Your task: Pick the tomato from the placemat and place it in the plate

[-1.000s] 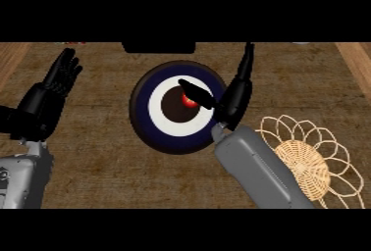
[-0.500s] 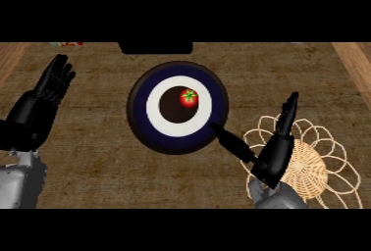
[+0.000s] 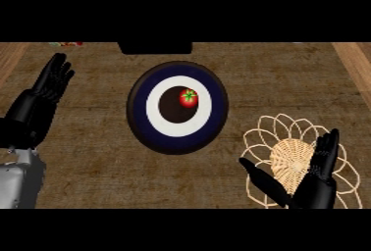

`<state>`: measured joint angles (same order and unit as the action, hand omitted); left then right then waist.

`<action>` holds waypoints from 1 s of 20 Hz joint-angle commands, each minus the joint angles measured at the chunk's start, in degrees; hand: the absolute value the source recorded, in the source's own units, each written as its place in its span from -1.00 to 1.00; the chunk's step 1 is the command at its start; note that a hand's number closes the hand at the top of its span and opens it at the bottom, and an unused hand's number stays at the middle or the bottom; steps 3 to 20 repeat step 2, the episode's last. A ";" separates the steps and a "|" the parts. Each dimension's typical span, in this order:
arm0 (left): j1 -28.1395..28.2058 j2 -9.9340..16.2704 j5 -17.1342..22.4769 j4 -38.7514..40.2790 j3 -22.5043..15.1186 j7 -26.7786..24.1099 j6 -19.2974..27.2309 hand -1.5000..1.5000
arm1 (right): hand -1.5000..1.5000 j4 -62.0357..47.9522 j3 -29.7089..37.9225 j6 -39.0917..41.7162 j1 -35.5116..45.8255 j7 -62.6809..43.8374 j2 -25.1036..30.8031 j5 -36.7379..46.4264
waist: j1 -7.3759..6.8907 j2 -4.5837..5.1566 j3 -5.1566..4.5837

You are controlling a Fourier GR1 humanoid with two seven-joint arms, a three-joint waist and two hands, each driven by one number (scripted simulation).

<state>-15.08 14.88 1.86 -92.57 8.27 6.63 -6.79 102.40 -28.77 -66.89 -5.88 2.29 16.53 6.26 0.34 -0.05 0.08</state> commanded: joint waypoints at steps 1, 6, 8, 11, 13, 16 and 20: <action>-1.56 -0.13 0.21 -0.46 -0.32 3.33 -0.02 0.00 | -1.00 3.39 3.76 3.94 -7.35 9.14 2.41 -5.07 | 0.19 -0.04 0.00; 1.97 -0.06 -0.14 -0.30 0.30 -1.12 -1.29 0.00 | -1.00 0.71 2.50 2.39 -6.13 6.88 -0.23 -1.21 | -0.13 0.00 -0.07; 1.97 -0.06 -0.14 -0.30 0.30 -1.12 -1.29 0.00 | -1.00 0.71 2.50 2.39 -6.13 6.88 -0.23 -1.21 | -0.13 0.00 -0.07; 1.97 -0.06 -0.14 -0.30 0.30 -1.12 -1.29 0.00 | -1.00 0.71 2.50 2.39 -6.13 6.88 -0.23 -1.21 | -0.13 0.00 -0.07; 1.97 -0.06 -0.14 -0.30 0.30 -1.12 -1.29 0.00 | -1.00 0.71 2.50 2.39 -6.13 6.88 -0.23 -1.21 | -0.13 0.00 -0.07; 1.97 -0.06 -0.14 -0.30 0.30 -1.12 -1.29 0.00 | -1.00 0.71 2.50 2.39 -6.13 6.88 -0.23 -1.21 | -0.13 0.00 -0.07; 1.97 -0.06 -0.14 -0.30 0.30 -1.12 -1.29 0.00 | -1.00 0.71 2.50 2.39 -6.13 6.88 -0.23 -1.21 | -0.13 0.00 -0.07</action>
